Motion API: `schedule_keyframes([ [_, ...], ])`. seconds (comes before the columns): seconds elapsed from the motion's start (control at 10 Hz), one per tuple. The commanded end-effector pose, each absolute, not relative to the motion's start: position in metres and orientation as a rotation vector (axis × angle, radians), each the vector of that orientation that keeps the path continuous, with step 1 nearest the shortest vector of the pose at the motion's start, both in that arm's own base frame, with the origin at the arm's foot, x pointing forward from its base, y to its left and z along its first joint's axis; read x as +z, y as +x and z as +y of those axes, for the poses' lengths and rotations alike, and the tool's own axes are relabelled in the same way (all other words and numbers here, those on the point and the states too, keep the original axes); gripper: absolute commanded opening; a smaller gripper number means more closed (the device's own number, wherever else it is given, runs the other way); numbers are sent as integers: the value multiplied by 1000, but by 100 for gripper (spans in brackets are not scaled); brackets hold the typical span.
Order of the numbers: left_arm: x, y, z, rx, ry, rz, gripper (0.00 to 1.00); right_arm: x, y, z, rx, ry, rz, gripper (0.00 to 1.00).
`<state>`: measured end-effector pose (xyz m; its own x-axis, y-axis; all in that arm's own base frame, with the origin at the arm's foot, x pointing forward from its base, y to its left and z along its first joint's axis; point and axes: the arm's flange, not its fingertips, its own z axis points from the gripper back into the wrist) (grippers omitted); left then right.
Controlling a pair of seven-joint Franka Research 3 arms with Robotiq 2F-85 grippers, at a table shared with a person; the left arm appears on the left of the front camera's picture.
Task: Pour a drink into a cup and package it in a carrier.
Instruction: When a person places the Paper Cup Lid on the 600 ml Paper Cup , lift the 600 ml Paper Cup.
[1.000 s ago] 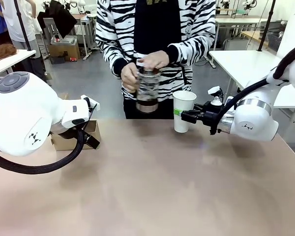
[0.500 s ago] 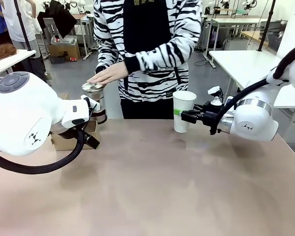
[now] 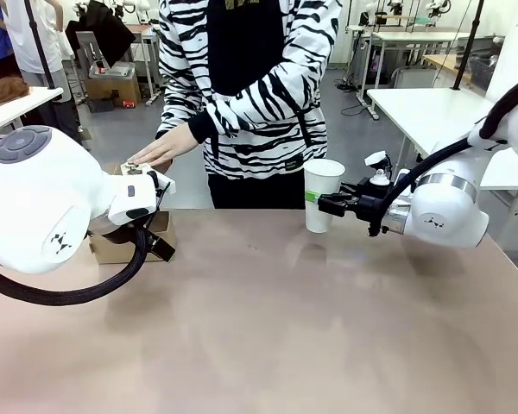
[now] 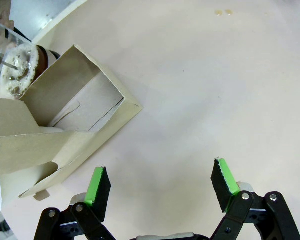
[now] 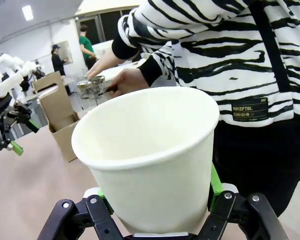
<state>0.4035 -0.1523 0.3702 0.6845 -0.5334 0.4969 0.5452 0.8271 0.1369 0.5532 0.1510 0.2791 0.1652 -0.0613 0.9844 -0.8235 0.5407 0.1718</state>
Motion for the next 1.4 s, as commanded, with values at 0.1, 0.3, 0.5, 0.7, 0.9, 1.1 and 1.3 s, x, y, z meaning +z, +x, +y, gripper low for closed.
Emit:
schedule_keyframes([
  [0.1,371,403,-152,-604,-25,-550,100,282,552,153,651,862,-1309,80],
  [0.3,371,403,-152,-604,-25,-550,100,282,552,153,651,862,-1309,80],
  [0.5,371,403,-152,-604,-25,-550,100,282,552,153,651,862,-1309,80],
  [0.7,371,403,-152,-604,-25,-550,100,282,552,153,651,862,-1309,80],
  [0.9,371,403,-152,-604,-25,-550,100,282,552,153,651,862,-1309,80],
  [1.1,371,403,-152,-604,-25,-550,100,282,552,153,651,862,-1309,80],
  [1.3,371,403,-152,-604,-25,-550,100,282,552,153,651,862,-1309,80],
])
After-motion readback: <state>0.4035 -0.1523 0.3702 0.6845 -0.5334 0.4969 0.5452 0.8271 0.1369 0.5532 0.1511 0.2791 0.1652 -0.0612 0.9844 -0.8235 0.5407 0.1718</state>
